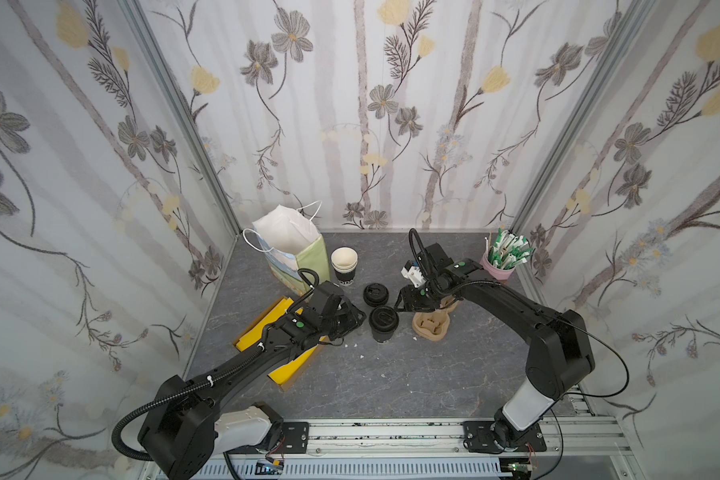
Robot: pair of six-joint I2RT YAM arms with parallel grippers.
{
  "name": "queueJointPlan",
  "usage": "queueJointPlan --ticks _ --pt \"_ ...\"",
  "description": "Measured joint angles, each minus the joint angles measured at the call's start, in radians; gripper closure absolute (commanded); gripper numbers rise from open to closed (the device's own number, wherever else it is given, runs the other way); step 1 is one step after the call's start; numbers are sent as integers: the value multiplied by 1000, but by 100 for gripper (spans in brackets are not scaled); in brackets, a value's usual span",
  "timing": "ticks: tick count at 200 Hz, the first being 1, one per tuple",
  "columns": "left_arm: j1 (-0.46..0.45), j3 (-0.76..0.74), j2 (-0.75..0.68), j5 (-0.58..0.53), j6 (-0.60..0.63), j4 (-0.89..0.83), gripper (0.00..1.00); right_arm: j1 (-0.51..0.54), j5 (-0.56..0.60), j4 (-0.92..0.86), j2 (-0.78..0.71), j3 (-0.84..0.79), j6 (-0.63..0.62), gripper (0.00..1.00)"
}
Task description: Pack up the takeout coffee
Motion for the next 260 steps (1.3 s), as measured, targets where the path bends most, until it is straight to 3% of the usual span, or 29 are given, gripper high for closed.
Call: queueJointPlan --ticks 76,137,172,260 --pt "29 73 -45 -87 56 -1 60 126 181 -7 -36 88 -69 31" --pt "49 92 -56 -174 154 -44 43 209 319 -42 -1 120 -130 25" --pt "67 78 -48 -195 189 -93 35 236 342 -48 27 137 -151 24" --pt "115 22 -60 -192 234 -142 34 309 397 -57 82 152 -176 24"
